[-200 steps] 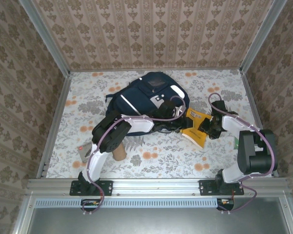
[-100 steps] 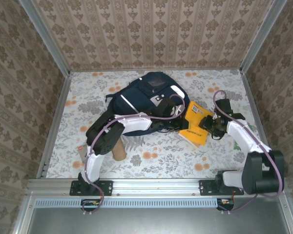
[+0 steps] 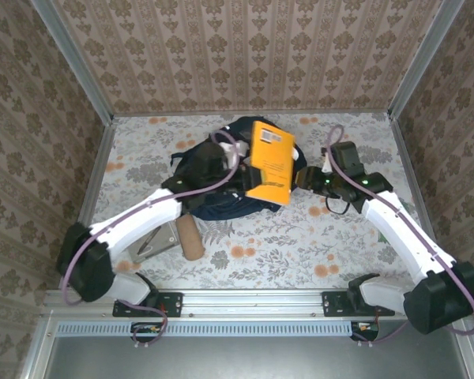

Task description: Pack books, pencil case, and school supplies into a backpack

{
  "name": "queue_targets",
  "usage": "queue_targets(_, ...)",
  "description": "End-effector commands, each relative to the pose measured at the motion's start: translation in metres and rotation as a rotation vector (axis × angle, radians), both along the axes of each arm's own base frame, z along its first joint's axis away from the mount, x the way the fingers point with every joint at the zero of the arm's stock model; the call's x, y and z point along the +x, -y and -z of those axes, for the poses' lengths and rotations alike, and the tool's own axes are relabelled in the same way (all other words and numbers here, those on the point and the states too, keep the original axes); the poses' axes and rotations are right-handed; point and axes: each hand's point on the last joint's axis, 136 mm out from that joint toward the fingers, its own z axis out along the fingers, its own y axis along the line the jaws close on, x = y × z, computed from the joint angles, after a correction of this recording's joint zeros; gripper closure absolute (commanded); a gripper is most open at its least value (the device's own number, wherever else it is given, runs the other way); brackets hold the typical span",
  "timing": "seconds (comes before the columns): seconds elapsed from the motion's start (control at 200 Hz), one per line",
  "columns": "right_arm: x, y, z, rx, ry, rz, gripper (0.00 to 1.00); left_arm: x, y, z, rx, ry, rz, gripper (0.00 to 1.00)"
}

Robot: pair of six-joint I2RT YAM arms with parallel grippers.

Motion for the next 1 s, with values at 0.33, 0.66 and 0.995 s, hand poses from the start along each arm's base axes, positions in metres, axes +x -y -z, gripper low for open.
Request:
queue_targets(0.33,0.025,-0.156,0.018,-0.194,0.054,-0.371,0.43,-0.024,-0.201,-0.023,0.137,0.119,-0.533,1.0)
queue_targets(0.66,0.044,-0.252,0.062,-0.433,0.075,-0.615,0.45,-0.058,-0.265,-0.02,0.183,0.105,-0.73,1.0)
queue_targets(0.995,0.068,-0.267,0.108,-0.625,0.059,-0.664,0.45,-0.075,-0.279,-0.018,0.209,0.104,-0.771,1.0)
